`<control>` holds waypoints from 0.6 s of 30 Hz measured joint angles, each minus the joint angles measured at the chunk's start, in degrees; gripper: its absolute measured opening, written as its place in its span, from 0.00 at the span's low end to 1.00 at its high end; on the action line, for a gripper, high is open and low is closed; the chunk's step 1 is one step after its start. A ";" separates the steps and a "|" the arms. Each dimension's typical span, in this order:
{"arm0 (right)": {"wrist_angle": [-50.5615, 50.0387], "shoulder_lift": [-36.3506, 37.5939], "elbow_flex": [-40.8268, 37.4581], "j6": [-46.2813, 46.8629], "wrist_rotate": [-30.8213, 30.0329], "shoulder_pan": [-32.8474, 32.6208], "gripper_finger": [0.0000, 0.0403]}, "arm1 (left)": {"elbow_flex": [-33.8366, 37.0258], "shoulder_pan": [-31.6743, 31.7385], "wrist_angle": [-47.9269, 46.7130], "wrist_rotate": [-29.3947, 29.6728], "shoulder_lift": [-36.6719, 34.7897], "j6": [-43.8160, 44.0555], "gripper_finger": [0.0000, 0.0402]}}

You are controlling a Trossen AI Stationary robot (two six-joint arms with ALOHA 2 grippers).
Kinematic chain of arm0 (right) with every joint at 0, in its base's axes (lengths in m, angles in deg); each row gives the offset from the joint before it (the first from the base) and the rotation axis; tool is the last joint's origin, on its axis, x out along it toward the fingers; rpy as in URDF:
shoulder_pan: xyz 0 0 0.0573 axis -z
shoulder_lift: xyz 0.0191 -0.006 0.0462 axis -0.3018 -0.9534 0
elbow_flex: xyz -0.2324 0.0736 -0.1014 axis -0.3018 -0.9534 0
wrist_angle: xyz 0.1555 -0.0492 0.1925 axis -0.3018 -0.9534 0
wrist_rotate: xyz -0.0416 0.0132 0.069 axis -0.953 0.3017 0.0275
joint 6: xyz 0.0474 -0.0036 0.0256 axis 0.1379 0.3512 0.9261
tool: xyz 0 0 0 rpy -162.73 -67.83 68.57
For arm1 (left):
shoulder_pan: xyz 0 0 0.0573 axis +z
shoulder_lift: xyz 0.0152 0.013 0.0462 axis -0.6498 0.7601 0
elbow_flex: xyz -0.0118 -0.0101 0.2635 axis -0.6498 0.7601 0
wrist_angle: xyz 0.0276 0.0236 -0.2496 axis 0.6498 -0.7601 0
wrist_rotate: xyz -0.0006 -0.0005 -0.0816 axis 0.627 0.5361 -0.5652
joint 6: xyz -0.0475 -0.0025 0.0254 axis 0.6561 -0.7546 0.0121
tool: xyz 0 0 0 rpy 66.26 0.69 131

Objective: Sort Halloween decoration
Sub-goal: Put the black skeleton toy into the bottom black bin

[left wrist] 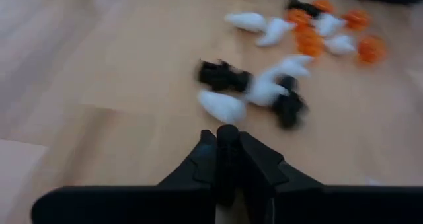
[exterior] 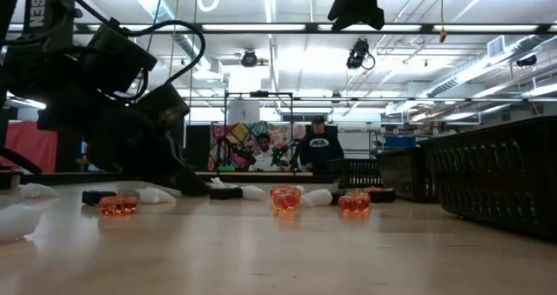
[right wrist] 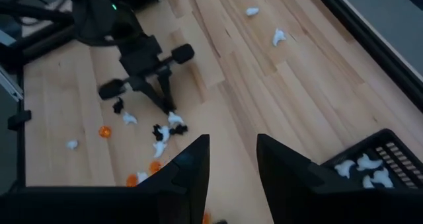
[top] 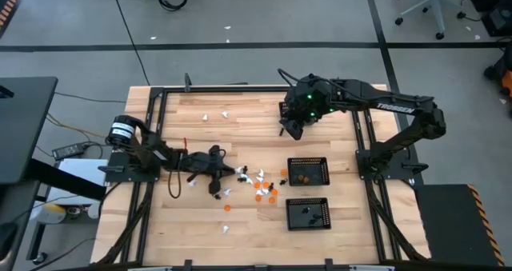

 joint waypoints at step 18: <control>-3.49 2.22 0.01 -1.60 -1.52 1.83 0.32 | -16.19 -1.19 -7.04 -10.71 -3.57 -17.95 0.11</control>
